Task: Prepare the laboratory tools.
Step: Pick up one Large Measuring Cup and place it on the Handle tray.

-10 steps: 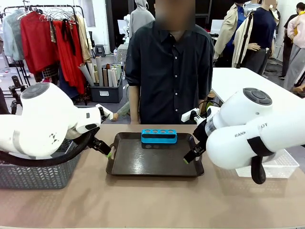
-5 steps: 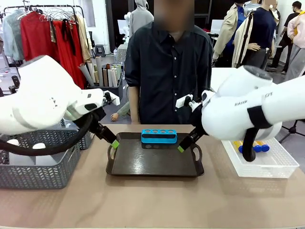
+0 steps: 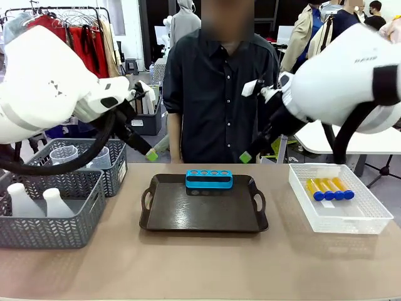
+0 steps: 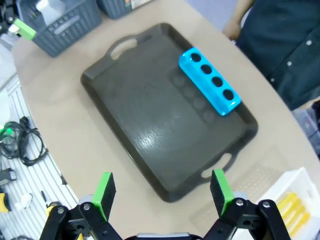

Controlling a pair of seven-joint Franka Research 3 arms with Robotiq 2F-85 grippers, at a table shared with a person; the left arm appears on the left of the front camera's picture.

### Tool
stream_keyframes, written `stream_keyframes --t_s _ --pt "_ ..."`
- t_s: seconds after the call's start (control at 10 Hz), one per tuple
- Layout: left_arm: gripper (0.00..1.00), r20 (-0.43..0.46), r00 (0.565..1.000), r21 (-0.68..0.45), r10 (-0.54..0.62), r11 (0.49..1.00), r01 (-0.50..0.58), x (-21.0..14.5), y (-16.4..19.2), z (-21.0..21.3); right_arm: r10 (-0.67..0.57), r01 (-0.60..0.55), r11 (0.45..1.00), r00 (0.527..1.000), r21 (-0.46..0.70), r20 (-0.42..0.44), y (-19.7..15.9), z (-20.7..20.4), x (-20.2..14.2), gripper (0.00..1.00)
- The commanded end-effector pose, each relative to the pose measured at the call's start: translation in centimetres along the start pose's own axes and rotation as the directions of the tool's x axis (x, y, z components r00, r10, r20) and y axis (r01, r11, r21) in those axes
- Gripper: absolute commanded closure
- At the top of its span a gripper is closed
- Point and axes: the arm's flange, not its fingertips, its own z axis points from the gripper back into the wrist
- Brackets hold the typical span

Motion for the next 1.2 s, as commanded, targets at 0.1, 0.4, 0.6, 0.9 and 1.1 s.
stream_keyframes --t_s 0.1,0.4,0.6,0.9,1.1 --pt "0.0 0.074 0.995 0.026 -0.069 0.997 0.068 0.8 -0.2 1.5 0.041 -0.042 0.999 0.998 0.026 0.04 -2.3 3.6 0.9 0.0" --pt "0.0 0.113 0.992 0.062 -0.063 0.997 0.056 2.4 0.4 3.2 0.027 -0.03 0.999 0.996 0.032 0.09 -3.7 6.9 0.7 0.0" --pt "0.0 0.137 0.99 0.04 -0.04 0.999 0.035 3.3 1.5 4.3 0.013 -0.017 0.999 0.994 0.031 0.112 -4.5 8.0 0.8 0.0" --pt "0.0 0.146 0.989 0.059 -0.026 0.998 0.017 4.0 2.2 5.5 0.0 -0.004 0.999 0.992 0.035 0.124 -5.0 8.6 0.9 0.0" --pt "0.0 0.135 0.99 0.076 -0.027 0.997 0.017 3.9 2.5 5.4 0.001 -0.004 1.0 0.993 0.026 0.116 -4.9 8.6 1.2 0.0"
